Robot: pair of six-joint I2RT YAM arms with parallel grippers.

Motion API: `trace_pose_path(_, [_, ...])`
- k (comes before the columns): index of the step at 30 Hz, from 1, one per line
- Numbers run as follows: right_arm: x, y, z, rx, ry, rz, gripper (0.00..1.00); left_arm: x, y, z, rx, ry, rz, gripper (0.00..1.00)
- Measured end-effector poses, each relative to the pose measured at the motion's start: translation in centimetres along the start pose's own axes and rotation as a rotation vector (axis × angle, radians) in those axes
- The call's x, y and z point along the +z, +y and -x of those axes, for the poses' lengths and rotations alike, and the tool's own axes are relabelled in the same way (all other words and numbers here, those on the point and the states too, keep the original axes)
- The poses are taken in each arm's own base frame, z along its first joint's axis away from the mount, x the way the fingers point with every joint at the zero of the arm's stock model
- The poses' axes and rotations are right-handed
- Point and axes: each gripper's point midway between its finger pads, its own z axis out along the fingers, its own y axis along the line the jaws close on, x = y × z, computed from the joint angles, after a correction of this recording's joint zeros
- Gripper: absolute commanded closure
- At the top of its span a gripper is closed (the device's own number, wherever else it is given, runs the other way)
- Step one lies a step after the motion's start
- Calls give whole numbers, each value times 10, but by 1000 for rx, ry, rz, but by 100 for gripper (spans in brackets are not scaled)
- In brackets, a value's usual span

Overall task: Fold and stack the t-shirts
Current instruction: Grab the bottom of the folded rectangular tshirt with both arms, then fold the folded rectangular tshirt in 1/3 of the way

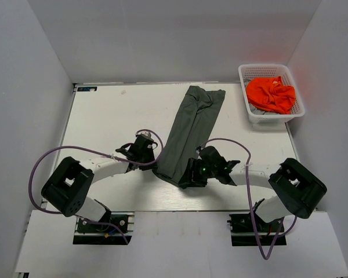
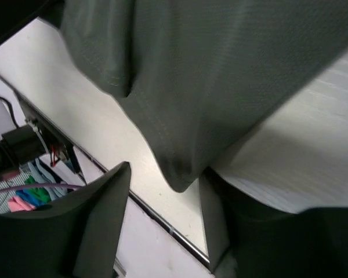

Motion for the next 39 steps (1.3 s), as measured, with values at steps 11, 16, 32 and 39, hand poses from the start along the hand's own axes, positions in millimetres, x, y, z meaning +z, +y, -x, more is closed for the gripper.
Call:
trace_pose_path(11, [-2,-21,-16,21,44,-116,100,-12,-17,-36,2,94,-144,100])
trace_pose_path(16, [-23,-34,-39,-40,113,-176,100,-36,-24,-87,55,235,-218,100])
trace_pose_path(32, [-55,-37,-39,-106,77,-248,100,-70,-40,-97,151,325,-136,100])
trace_pose_path(39, [-54,-14,-16,-148,11,-216,100,-76,-59,-70,179,252,-142,100])
